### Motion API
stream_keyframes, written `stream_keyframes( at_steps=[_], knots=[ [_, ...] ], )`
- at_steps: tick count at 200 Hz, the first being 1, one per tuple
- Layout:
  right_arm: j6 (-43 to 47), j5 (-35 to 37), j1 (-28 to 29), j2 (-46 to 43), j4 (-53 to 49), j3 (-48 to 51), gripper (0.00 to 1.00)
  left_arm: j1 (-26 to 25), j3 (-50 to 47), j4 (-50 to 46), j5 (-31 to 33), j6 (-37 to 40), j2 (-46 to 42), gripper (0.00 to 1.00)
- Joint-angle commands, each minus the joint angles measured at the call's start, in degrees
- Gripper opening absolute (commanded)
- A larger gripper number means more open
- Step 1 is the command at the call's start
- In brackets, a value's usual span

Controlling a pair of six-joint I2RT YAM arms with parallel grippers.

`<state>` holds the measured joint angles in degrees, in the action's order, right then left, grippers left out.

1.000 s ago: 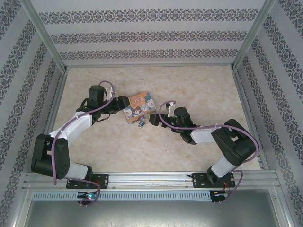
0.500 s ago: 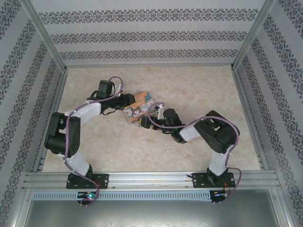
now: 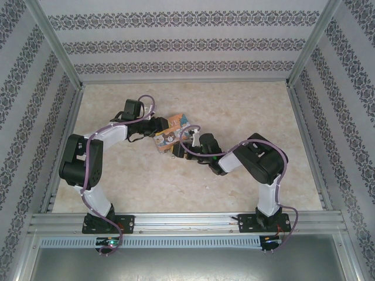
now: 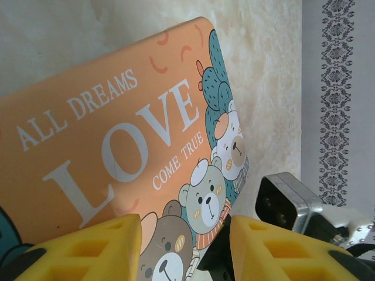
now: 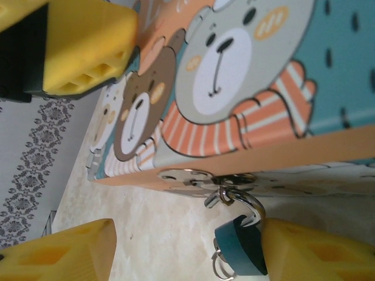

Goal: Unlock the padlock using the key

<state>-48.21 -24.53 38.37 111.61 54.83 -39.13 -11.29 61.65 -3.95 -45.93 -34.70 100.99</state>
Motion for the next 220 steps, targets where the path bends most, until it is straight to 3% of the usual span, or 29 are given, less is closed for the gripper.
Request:
stream_keyframes(
  at_steps=[1, 53, 128, 220],
  knots=[
    [-1.0, -2.9, -0.5, 1.2, 3.9, -0.9, 0.63, -0.7, -1.0, -2.7, -0.2, 1.2, 1.6, 0.43],
    [-1.3, -4.4, -1.1, 2.0, 6.7, 0.9, 0.55, -0.9, -2.2, -1.0, -0.3, -0.3, 1.5, 0.43],
    [0.0, -2.6, -2.1, 3.5, 6.8, 0.3, 0.57, -1.0, -2.6, -0.6, -0.1, -0.8, 1.3, 0.42],
    [0.7, -4.6, -2.3, 3.7, 8.0, 1.1, 0.33, -1.2, -3.3, -0.3, 0.5, -0.9, 1.0, 0.43]
  ],
)
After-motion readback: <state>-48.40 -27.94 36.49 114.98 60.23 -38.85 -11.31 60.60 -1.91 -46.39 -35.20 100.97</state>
